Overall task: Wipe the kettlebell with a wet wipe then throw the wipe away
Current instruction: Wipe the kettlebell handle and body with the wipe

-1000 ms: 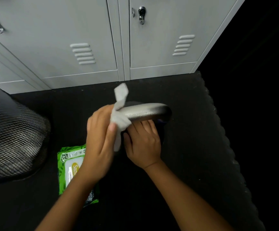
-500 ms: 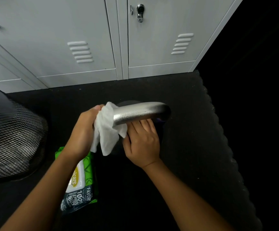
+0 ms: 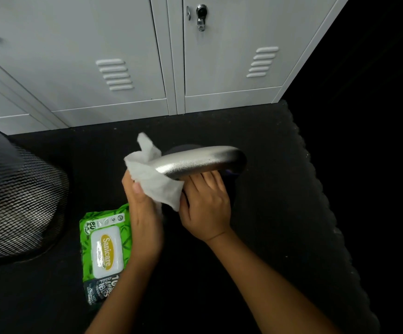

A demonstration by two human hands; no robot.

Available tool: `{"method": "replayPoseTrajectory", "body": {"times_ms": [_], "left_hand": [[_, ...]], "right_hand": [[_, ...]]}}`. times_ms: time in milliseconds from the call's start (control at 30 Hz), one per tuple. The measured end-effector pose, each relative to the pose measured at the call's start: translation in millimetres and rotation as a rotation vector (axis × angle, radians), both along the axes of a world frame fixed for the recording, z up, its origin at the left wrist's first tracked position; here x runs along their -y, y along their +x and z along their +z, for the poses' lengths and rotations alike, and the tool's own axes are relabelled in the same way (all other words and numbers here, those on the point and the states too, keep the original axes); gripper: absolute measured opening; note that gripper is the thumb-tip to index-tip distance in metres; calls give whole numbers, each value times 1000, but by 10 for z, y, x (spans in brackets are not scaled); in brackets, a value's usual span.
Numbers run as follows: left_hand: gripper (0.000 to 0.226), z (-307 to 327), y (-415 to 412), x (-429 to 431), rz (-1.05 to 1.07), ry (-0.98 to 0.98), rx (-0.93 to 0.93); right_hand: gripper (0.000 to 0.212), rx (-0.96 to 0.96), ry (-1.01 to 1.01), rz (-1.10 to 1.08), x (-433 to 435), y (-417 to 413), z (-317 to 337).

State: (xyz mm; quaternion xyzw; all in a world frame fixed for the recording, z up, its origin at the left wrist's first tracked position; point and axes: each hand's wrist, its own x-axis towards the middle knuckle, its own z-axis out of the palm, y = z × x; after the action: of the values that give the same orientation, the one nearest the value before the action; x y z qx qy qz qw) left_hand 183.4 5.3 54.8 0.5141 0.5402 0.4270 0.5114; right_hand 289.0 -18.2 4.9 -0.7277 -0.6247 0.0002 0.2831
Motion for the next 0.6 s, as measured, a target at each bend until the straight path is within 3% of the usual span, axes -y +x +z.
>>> {"method": "replayPoseTrajectory", "body": {"times_ms": [67,133,200,300,333,467,600], "left_hand": [[61,-31,-25,-57,37,-200,92],[50,59,-30,-94,16,-306,224],[54,198,-23,-34,-23,-186,246],[47,111,-73,133,-180,118,24],[45,-24,-119,141,-170,124,-9],[37,8,-145,61,-49,-162,169],[54,3,-186,156,-163,-14,130]], "right_hand": [[29,0,-34,13,1,-1,-3],[33,4,-77,21,13,8,-2],[30,3,-103,23,14,8,-6],[30,-12,-86,14,-8,11,-21],[33,-17,-83,15,-8,10,-21],[34,15,-106,22,4,2,-7],[28,4,-95,17,-9,14,-14]]}}
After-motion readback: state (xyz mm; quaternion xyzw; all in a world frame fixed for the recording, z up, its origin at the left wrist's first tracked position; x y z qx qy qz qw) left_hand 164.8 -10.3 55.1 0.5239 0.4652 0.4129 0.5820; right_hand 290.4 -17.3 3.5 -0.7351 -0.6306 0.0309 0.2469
